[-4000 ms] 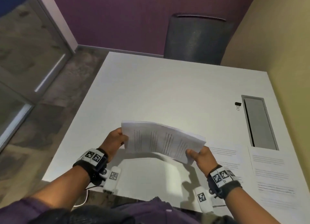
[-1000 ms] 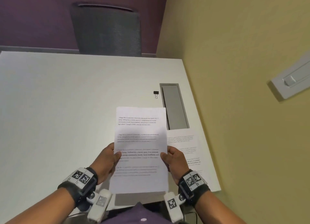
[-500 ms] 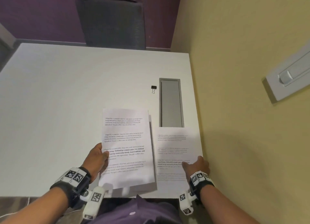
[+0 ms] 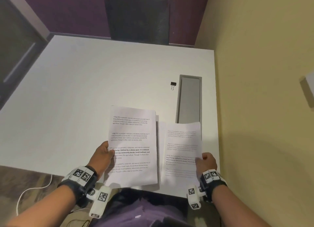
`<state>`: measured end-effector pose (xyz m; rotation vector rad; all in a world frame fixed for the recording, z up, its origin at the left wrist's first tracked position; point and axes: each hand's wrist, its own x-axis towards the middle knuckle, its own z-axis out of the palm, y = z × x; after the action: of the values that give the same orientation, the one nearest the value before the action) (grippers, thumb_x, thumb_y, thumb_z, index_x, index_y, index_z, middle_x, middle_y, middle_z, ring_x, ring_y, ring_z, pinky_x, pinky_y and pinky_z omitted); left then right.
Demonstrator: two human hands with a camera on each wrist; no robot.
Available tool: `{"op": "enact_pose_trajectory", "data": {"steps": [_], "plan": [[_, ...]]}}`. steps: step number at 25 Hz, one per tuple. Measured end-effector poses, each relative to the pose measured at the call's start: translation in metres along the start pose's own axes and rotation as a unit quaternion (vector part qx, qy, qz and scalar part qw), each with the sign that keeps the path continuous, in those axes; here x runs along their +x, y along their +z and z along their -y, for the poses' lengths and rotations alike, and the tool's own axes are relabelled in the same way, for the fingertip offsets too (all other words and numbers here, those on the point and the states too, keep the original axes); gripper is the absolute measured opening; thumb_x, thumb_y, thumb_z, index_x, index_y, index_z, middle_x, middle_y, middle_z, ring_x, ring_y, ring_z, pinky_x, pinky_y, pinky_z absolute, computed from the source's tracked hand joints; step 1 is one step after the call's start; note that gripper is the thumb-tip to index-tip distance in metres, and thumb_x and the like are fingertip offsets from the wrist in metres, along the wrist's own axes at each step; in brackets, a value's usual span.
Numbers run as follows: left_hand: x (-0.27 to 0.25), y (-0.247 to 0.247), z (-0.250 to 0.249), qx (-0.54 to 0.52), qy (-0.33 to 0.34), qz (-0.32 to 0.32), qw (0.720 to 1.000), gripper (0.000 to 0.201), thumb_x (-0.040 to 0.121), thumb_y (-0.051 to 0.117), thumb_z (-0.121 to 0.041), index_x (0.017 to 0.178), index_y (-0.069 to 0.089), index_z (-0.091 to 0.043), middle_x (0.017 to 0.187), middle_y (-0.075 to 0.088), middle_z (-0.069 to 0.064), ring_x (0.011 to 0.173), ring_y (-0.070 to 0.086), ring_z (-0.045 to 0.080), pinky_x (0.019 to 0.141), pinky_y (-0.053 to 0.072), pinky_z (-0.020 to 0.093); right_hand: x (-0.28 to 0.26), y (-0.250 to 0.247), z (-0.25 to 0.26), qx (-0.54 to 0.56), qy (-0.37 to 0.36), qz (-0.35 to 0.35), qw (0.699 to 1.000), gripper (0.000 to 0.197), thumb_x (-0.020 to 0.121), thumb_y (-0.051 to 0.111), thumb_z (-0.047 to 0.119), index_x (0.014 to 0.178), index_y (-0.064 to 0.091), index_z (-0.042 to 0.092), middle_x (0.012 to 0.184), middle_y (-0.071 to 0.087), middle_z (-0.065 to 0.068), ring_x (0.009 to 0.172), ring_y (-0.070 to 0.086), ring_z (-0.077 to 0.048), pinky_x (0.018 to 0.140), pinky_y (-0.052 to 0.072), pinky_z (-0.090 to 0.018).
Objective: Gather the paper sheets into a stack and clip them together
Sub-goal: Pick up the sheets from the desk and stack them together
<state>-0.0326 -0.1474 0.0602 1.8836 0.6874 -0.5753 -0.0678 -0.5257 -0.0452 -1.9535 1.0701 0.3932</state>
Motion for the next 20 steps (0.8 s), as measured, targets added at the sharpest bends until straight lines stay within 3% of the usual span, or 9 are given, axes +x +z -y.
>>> {"op": "enact_pose_trajectory", "data": {"steps": [2,4,7,11,13,15,16,20], "plan": [[-0.002,-0.008,0.005,0.012,0.01,-0.012,1.0,0.027,0.101,0.042,0.001,0.113,0.057,-0.019,0.088,0.073,0.001,0.071,0.068,0.019,0.061,0.05,0.031,-0.009,0.001,0.018,-0.01,-0.074,0.013,0.997,0.012,0.096,0.052,0.012,0.1,0.063,0.015,0.1,0.07,-0.001,0.085,0.065,-0.024,0.077,0.057,-0.035],[-0.002,-0.017,0.007,0.012,0.018,-0.018,1.0,0.027,0.101,0.042,0.001,0.115,0.056,-0.017,0.091,0.071,0.003,0.07,0.066,0.017,0.059,0.048,0.029,-0.018,-0.006,0.043,0.001,-0.144,0.031,0.989,0.022,0.101,0.046,0.017,0.109,0.066,0.019,0.105,0.071,0.003,0.092,0.066,-0.021,0.085,0.056,-0.034],[0.003,-0.028,0.005,-0.013,0.016,-0.031,0.999,0.027,0.1,0.04,0.002,0.116,0.056,-0.012,0.075,0.063,0.003,0.052,0.055,0.014,0.048,0.042,0.026,-0.037,-0.024,0.083,0.107,-0.172,0.066,0.977,0.021,0.096,0.05,0.018,0.098,0.07,0.023,0.1,0.076,0.001,0.093,0.072,-0.024,0.084,0.061,-0.047],[0.006,-0.025,-0.002,-0.073,-0.01,-0.007,0.997,0.027,0.102,0.038,0.002,0.116,0.055,-0.013,0.048,0.059,-0.007,0.037,0.045,0.007,0.038,0.034,0.023,-0.072,-0.024,0.126,0.228,-0.128,0.172,0.95,0.014,0.096,0.057,0.007,0.096,0.069,0.013,0.096,0.079,-0.009,0.084,0.075,-0.028,0.074,0.061,-0.041],[0.005,-0.017,-0.004,-0.116,-0.011,0.025,0.993,0.028,0.102,0.041,-0.001,0.121,0.056,-0.014,0.06,0.069,-0.001,0.046,0.05,0.014,0.046,0.038,0.026,-0.089,-0.006,0.138,0.226,-0.113,0.215,0.943,0.011,0.096,0.058,0.007,0.097,0.068,0.008,0.097,0.078,-0.011,0.083,0.075,-0.027,0.072,0.06,-0.038],[-0.001,-0.01,-0.009,-0.155,-0.004,0.063,0.986,0.032,0.099,0.044,-0.001,0.124,0.059,-0.016,0.087,0.078,0.009,0.072,0.063,0.031,0.066,0.05,0.043,-0.097,0.017,0.14,0.226,-0.101,0.231,0.941,0.012,0.096,0.058,0.007,0.1,0.069,0.005,0.101,0.078,-0.012,0.093,0.074,-0.032,0.084,0.06,-0.045],[-0.006,-0.008,-0.012,-0.167,-0.005,0.071,0.983,0.035,0.097,0.045,0.001,0.122,0.061,-0.016,0.098,0.078,0.013,0.085,0.065,0.035,0.076,0.049,0.051,-0.1,0.026,0.141,0.226,-0.099,0.238,0.939,0.013,0.095,0.058,0.007,0.101,0.07,0.006,0.102,0.078,-0.012,0.097,0.073,-0.034,0.09,0.058,-0.049],[-0.02,-0.005,-0.02,-0.213,-0.008,0.056,0.975,0.034,0.095,0.044,-0.001,0.116,0.067,-0.015,0.105,0.076,0.019,0.09,0.065,0.036,0.082,0.048,0.048,-0.106,0.045,0.139,0.206,-0.117,0.232,0.943,0.012,0.092,0.06,0.016,0.095,0.071,0.013,0.096,0.079,-0.006,0.094,0.074,-0.031,0.092,0.056,-0.055]]}}
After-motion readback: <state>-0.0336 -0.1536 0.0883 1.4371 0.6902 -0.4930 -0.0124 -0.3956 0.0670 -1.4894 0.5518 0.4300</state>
